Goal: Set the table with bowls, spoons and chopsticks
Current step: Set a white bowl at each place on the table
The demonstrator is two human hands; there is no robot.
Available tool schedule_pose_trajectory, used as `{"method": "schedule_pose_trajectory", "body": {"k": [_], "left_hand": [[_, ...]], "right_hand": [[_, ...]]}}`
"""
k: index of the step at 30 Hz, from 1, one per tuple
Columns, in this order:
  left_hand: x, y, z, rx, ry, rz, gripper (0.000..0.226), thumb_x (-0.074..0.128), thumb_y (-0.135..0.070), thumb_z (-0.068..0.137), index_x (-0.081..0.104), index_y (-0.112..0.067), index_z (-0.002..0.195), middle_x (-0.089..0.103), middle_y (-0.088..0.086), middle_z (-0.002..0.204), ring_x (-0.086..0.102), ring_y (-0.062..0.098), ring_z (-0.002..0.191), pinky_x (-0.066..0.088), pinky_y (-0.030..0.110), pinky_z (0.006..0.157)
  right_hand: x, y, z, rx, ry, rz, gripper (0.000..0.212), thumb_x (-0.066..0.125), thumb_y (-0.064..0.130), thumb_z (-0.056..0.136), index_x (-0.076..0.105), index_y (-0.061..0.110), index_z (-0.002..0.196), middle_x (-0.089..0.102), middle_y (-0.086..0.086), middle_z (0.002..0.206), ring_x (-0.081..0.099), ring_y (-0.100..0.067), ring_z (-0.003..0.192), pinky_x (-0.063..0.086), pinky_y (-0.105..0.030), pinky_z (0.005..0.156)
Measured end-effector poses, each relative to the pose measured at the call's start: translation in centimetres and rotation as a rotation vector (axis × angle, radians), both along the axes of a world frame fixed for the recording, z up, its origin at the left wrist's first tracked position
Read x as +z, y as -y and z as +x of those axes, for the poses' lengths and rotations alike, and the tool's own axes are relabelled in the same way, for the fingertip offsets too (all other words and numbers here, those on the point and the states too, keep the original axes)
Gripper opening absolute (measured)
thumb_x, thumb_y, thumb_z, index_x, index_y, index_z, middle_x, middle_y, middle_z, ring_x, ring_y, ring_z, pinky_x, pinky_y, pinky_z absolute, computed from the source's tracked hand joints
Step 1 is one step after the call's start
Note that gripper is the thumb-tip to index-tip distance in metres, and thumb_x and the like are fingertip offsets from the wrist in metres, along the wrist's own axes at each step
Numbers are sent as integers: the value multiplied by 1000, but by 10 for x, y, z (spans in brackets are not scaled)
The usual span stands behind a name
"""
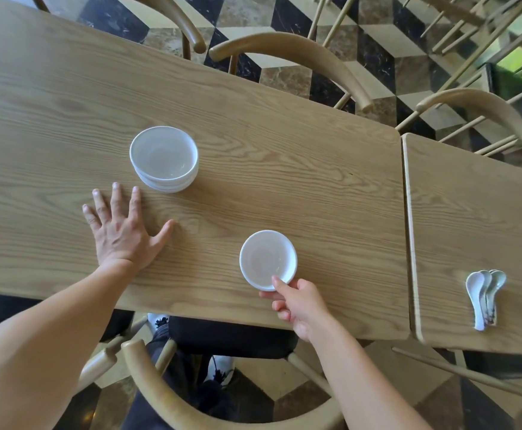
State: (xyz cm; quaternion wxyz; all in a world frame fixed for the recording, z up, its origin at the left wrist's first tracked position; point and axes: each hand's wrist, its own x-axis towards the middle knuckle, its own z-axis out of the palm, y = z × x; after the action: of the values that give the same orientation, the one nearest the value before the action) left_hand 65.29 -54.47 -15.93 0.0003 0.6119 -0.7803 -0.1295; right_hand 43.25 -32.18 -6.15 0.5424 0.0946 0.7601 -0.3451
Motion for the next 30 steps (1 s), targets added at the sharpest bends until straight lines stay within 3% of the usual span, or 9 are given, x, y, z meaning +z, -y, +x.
{"method": "schedule_pose_trajectory", "body": {"k": [5, 7, 9, 12, 17, 24, 30], "left_hand": [[1, -1, -1, -3, -5, 1, 107, 29, -88, 75, 22, -21, 158, 9, 13, 166, -8, 40, 152, -9, 56, 121], [0, 0, -1, -4, -5, -2, 107, 30, -88, 75, 23, -21, 158, 10, 13, 166, -8, 40, 152, -8, 56, 121], [0, 0, -1, -2, -4, -1, 107, 30, -88, 75, 23, -21, 158, 10, 13, 166, -8, 40, 152, -7, 57, 121], [0, 0, -2, -5, 2, 3, 108, 28, -89, 75, 21, -21, 158, 9, 12, 167, -9, 40, 152, -8, 57, 121], [1, -1, -3, -10, -1, 19, 109, 28, -89, 75, 19, -21, 159, 7, 12, 167, -11, 39, 152, -9, 57, 121], [-6, 2, -1, -22, 6, -10, 107, 31, -88, 76, 21, -20, 159, 9, 14, 167, -9, 41, 152, -4, 60, 120], [-7, 1, -1, -24, -1, -2, 107, 33, -87, 76, 22, -19, 159, 9, 14, 167, -9, 41, 152, -5, 61, 120]], "right_hand": [[18, -10, -28, 217, -83, 55, 52, 67, 46, 89, 54, 3, 114, 76, -14, 90, 58, -18, 45, 36, -23, 34], [26, -9, -45, 290, -287, 122, 46, 64, 48, 90, 60, 4, 103, 76, -10, 83, 55, -15, 43, 36, -23, 37], [34, 1, -59, 334, -606, 182, 38, 58, 46, 92, 64, 9, 86, 74, -2, 72, 58, -16, 54, 44, -28, 52], [42, 42, -59, 307, -832, 5, 31, 54, 37, 93, 60, 14, 73, 69, 3, 61, 59, -15, 61, 42, -30, 63], [38, 132, -16, 461, -614, -286, 28, 56, 42, 90, 55, 22, 70, 72, 0, 64, 50, -11, 47, 38, -30, 56], [25, 214, 20, 504, -483, -290, 31, 58, 46, 90, 53, 16, 97, 74, -5, 75, 52, -17, 40, 32, -21, 35], [0, 238, 33, 524, -508, -238, 38, 61, 47, 87, 54, 14, 105, 73, -9, 77, 53, -17, 36, 35, -25, 40]]}}
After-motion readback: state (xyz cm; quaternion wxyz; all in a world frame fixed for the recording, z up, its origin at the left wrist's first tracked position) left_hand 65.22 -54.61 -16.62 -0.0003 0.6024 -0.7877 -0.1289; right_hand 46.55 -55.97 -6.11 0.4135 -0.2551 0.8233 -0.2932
